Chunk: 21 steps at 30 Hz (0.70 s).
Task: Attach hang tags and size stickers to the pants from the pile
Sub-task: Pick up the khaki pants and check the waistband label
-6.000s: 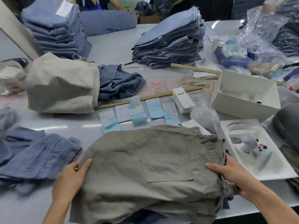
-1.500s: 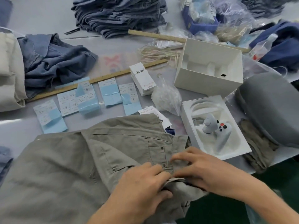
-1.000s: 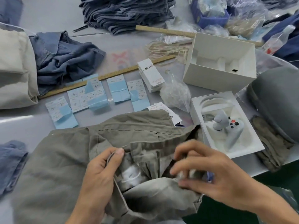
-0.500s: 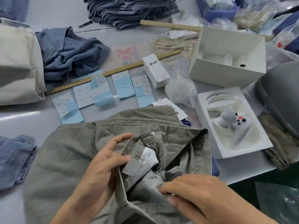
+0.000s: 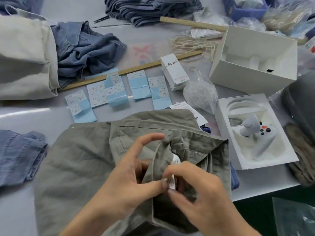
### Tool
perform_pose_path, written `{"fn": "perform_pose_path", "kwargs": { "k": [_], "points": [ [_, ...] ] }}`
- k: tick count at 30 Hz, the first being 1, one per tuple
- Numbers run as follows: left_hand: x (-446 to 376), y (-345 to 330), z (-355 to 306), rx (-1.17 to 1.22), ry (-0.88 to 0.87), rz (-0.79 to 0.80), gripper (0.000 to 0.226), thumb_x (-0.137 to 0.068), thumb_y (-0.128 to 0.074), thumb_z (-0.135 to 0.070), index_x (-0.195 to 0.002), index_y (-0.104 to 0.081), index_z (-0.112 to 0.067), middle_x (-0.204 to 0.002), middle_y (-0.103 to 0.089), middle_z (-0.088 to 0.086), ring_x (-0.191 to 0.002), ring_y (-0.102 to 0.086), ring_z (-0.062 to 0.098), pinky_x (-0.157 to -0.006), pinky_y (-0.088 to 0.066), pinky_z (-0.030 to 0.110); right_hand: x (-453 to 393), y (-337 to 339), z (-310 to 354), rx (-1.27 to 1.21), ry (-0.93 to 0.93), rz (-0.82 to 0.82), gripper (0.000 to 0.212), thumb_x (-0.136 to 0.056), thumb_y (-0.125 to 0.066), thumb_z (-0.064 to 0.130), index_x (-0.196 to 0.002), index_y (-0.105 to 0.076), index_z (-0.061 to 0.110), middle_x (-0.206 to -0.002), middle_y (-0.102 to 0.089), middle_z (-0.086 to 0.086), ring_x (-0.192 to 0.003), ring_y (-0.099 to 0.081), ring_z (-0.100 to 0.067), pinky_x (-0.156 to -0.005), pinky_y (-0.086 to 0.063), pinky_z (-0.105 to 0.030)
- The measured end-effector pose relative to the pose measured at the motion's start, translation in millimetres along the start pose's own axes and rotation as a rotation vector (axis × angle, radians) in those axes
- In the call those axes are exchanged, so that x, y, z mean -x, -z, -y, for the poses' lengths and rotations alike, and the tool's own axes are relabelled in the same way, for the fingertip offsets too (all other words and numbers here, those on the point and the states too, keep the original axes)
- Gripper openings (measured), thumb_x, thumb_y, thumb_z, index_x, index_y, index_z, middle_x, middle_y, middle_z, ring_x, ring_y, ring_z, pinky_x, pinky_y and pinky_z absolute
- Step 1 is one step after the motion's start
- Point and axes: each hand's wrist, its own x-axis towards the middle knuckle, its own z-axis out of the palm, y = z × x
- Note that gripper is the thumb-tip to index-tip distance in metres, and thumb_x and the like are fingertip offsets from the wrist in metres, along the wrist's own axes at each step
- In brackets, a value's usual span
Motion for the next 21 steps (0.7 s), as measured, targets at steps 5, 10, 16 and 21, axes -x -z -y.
{"fn": "perform_pose_path", "kwargs": {
  "k": [5, 10, 16, 21],
  "points": [
    [1.2, 2.8, -6.9, 0.029, 0.036, -0.033, 0.073, -0.081, -0.066, 0.006, -0.135, -0.051, -0.041, -0.091, -0.063, 0.041, -0.07, -0.054, 0.059, -0.074, -0.045, 0.058, 5.0, 4.5, 7.4, -0.685, -0.464, -0.019, 0.018, -0.076, -0.086, 0.026, -0.087, -0.075, 0.019, -0.084, -0.072, -0.011, -0.073, -0.071, -0.021, -0.07, -0.06, -0.031],
    [-0.8, 7.2, -8.5, 0.026, 0.02, -0.002, 0.072, -0.082, -0.065, 0.006, -0.134, -0.051, -0.042, -0.093, -0.07, 0.033, -0.073, -0.06, 0.044, -0.072, -0.049, 0.051, 2.5, 1.5, 10.6, -0.954, -0.613, -0.067, 0.022, -0.074, -0.08, 0.015, -0.092, -0.068, 0.016, -0.091, -0.074, -0.024, -0.08, -0.074, -0.028, -0.069, -0.062, -0.036],
    [-3.6, 14.9, -11.6, 0.032, 0.017, -0.008, 0.068, -0.082, -0.062, 0.004, -0.131, -0.054, -0.043, -0.089, -0.069, 0.033, -0.068, -0.06, 0.04, -0.063, -0.053, 0.045, 2.5, -2.1, 13.6, -0.959, -0.618, -0.069, 0.02, -0.079, -0.077, 0.01, -0.096, -0.07, 0.018, -0.095, -0.076, -0.023, -0.083, -0.077, -0.029, -0.07, -0.062, -0.033],
    [-5.3, 17.1, -13.8, 0.028, 0.046, -0.002, 0.068, -0.079, -0.06, 0.002, -0.129, -0.054, -0.044, -0.085, -0.06, 0.041, -0.064, -0.055, 0.037, -0.061, -0.049, 0.041, 1.8, -3.5, 22.3, -0.929, -0.582, -0.081, 0.029, -0.071, -0.082, 0.015, -0.098, -0.071, 0.021, -0.094, -0.077, -0.021, -0.086, -0.077, -0.032, -0.074, -0.062, -0.032]
  ]
}}
